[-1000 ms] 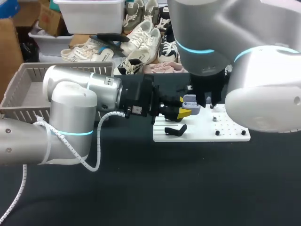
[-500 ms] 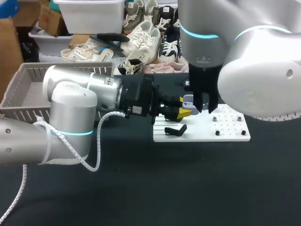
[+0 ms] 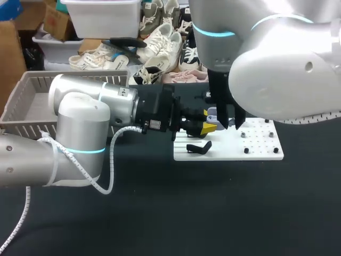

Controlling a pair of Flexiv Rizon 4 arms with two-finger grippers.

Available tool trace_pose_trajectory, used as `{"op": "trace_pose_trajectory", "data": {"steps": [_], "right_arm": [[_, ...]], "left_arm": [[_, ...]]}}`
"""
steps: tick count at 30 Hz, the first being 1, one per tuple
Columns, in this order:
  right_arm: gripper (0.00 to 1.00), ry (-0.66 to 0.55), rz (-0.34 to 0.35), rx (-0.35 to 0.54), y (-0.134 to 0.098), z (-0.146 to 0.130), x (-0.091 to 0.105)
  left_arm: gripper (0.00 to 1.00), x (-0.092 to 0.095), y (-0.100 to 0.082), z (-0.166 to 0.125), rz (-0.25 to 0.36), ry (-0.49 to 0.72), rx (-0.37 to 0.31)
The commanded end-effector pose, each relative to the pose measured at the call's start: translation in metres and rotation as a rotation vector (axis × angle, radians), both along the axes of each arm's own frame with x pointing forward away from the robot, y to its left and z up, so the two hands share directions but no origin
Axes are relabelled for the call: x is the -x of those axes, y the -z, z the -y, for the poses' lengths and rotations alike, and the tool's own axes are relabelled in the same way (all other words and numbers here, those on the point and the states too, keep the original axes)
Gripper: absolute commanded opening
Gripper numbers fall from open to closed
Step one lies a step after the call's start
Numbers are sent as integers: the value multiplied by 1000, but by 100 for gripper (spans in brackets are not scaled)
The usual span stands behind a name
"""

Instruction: Pick up each earbud case from the left stands, insert the matching earbuds, close the lid, and place the case in the box.

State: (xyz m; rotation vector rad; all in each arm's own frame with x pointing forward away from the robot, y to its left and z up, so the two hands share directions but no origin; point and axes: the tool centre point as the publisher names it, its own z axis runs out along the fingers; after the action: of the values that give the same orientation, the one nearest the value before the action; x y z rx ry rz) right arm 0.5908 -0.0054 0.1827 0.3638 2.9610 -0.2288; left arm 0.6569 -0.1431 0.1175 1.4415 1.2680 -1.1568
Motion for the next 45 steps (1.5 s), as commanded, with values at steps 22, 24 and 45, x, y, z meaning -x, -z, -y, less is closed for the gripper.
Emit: {"op": "trace_pose_trajectory", "data": {"steps": [22,24,45], "right_arm": [[0,199,-128,-43,-9,-16,-22],[0,176,-119,-52,-9,-20,-23],[0,147,-106,-26,-4,-23,-27]], "left_arm": [[0,-1,0,0,0,1,0],[0,-1,0,0,0,1,0],[0,-1,0,0,0,1,0]]}}
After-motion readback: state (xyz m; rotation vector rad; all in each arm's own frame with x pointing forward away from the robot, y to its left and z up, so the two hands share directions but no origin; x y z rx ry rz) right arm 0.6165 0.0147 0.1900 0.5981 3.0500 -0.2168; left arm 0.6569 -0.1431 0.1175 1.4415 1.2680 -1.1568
